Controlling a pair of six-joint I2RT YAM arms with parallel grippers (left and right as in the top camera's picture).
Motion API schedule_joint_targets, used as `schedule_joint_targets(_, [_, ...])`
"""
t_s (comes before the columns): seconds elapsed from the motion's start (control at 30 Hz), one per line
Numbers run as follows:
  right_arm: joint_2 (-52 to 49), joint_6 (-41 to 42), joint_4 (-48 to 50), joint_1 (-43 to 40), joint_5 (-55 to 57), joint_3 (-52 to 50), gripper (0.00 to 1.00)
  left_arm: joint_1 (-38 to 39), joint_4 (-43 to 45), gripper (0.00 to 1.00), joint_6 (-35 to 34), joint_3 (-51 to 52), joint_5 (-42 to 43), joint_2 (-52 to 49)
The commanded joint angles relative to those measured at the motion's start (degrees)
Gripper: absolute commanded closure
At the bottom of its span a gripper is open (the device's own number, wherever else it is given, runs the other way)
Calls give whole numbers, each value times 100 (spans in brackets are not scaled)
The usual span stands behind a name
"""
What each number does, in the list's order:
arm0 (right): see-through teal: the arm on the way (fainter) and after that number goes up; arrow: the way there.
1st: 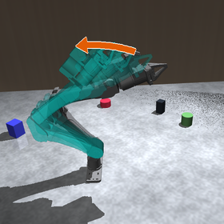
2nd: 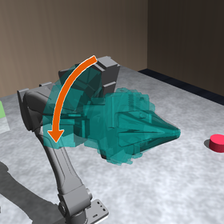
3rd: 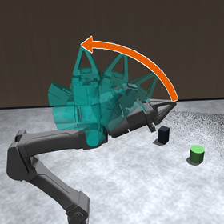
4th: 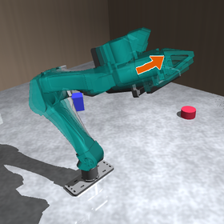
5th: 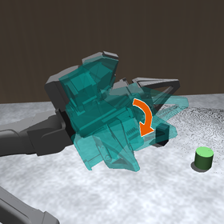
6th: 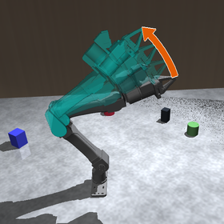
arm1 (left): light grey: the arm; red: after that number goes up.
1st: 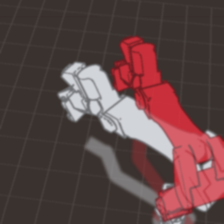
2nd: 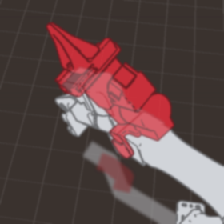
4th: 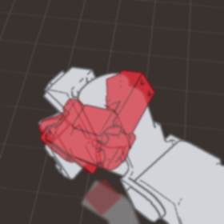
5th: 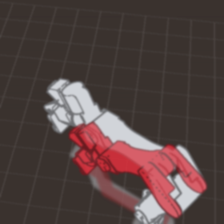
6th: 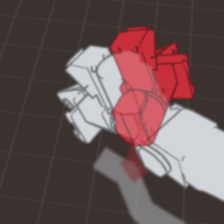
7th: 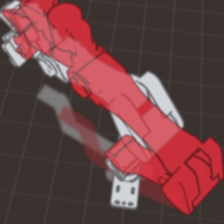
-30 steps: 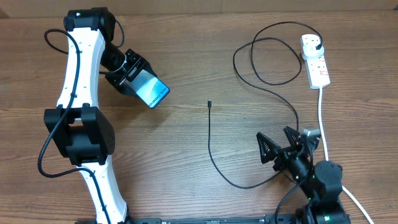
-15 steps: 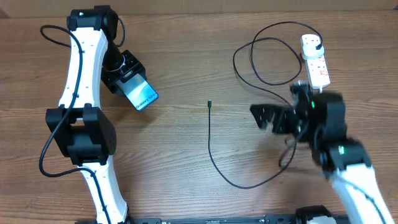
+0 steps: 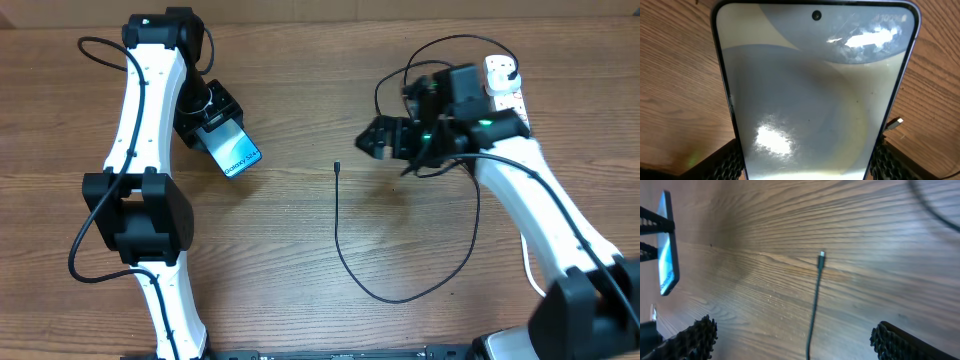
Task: Plug charger to phone and switch on socket
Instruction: 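Move the right gripper left toward the black cable's plug end, then lower the right gripper and grasp the USB-C plug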
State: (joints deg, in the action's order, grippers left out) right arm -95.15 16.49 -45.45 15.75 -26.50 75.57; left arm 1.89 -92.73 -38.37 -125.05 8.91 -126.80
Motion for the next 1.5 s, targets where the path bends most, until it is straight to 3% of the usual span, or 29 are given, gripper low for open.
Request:
schedule_joint_targets(0.0, [-321, 0, 308, 201, -57, 175, 0, 39, 24, 96, 111, -155, -37, -15])
schedule_joint_targets(0.23, [-656, 240, 1051, 229, -57, 173, 0, 39, 26, 96, 109, -153, -35, -17])
schedule_joint_targets(0.33, [-785, 433, 1287, 308, 472, 170, 14, 39, 57, 96, 87, -153, -33, -17])
schedule_joint_targets(0.57, [-1141, 509, 1266, 726, 1499, 170, 23, 37, 118, 96, 46, -153, -31, -17])
schedule_joint_targets(0.83, [-1738, 885, 1261, 911, 1602, 177, 46, 37, 133, 96, 46, -153, -7, -17])
schedule_joint_targets(1.3, [-2168, 1394, 1532, 1268, 1849, 175, 61, 37, 127, 96, 50, -153, -9, -17])
schedule_joint_targets(1.47, [-2243, 1419, 1620, 1443, 2173, 175, 62, 37, 129, 96, 50, -153, -9, -17])
